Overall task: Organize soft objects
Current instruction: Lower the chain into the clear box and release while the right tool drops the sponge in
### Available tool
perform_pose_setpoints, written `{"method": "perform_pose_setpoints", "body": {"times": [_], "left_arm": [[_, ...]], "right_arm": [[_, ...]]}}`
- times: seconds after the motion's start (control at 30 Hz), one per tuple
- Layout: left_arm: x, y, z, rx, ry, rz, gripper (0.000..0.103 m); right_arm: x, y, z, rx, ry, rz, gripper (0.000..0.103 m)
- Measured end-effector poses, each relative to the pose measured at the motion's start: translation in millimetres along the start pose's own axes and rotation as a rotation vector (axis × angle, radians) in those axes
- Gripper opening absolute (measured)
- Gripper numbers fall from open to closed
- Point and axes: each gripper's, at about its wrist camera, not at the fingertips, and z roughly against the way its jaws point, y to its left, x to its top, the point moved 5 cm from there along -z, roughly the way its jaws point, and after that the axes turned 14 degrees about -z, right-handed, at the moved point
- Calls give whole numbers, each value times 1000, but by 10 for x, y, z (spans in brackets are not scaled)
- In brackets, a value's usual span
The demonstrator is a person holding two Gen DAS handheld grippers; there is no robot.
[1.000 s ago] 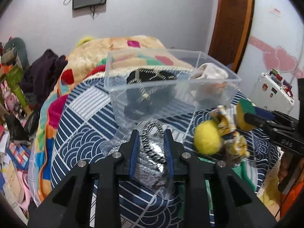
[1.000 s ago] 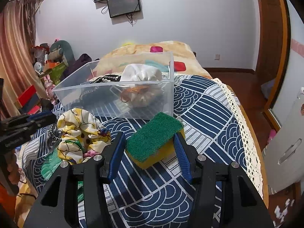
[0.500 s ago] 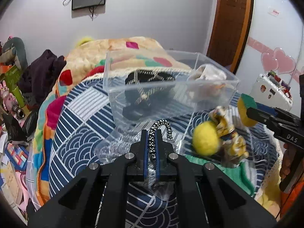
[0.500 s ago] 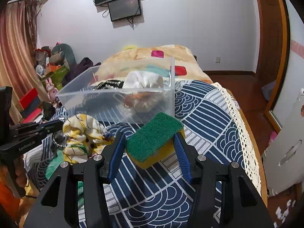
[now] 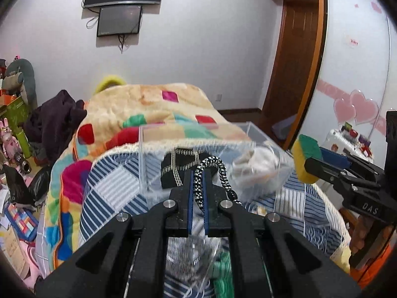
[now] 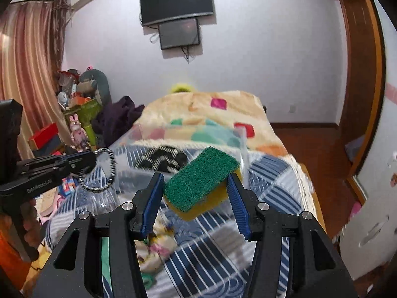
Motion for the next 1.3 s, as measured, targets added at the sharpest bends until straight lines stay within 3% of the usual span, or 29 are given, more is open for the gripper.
{"method": "perform_pose_setpoints", "body": {"times": [0.37,0.57,0.77,1.1,1.3], "left_arm": [[231,192,-337,66,4,4,5],[122,275,-653,85,70,4,5],[6,320,-898,55,131,38,5],[-55,311,-977,36,150,37,6],[-70,291,-874,23,141,28,12]], "right_arm": [[253,317,-387,60,-5,51,49],[165,301,-723,48,77,44,49],[60,260,-1014,13,171,37,49],[-32,267,-1006,-22,178,95,51],[3,243,-944,-4,168,97,63]]}}
